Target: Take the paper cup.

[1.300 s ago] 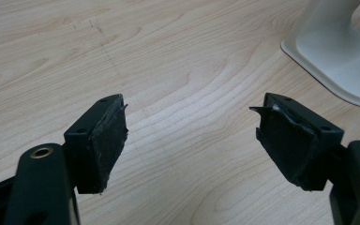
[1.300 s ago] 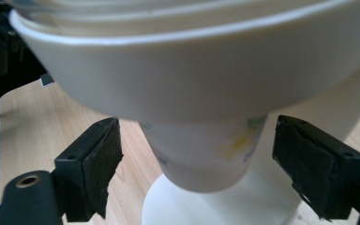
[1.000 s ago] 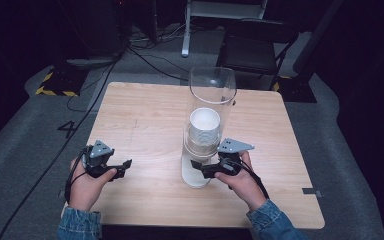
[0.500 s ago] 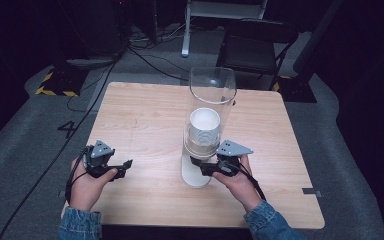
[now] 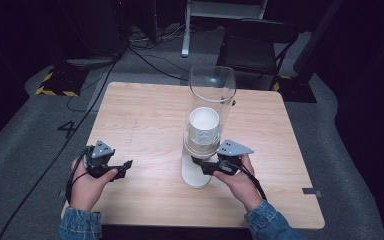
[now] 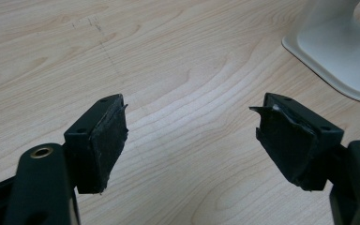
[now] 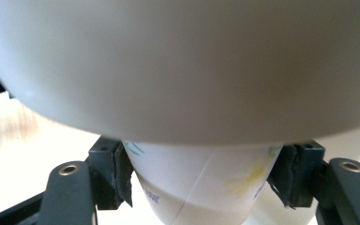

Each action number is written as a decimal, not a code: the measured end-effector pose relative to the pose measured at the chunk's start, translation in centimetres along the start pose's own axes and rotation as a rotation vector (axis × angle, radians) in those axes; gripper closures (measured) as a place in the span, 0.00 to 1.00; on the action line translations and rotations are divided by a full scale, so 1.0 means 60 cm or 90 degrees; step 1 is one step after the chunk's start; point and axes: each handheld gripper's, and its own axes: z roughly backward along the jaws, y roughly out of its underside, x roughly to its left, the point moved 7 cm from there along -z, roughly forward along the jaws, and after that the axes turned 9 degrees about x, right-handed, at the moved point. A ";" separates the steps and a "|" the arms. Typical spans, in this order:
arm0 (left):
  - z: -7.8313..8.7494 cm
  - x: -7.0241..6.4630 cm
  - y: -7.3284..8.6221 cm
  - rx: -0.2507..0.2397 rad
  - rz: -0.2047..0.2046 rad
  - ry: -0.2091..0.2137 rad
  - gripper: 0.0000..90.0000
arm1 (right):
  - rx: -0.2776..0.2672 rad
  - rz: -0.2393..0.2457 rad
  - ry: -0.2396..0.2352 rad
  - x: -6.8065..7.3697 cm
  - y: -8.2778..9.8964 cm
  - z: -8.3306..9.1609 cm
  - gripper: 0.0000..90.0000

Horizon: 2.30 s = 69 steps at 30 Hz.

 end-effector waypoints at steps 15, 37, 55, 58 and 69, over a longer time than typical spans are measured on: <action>0.000 0.001 0.001 0.000 0.003 -0.002 0.27 | -0.010 0.039 0.015 -0.008 0.003 -0.002 0.37; -0.001 0.001 0.001 0.000 0.002 0.001 0.27 | 0.002 -0.034 -0.024 0.007 0.022 -0.021 0.38; -0.006 -0.002 -0.004 0.003 -0.005 0.005 0.27 | 0.051 -0.026 -0.007 0.005 0.061 -0.030 0.38; -0.008 -0.003 -0.007 0.000 -0.001 0.008 0.27 | 0.074 -0.020 -0.008 0.008 0.072 -0.035 0.38; -0.012 -0.004 -0.012 0.000 -0.008 0.011 0.27 | 0.103 -0.029 -0.001 0.007 0.096 -0.041 0.38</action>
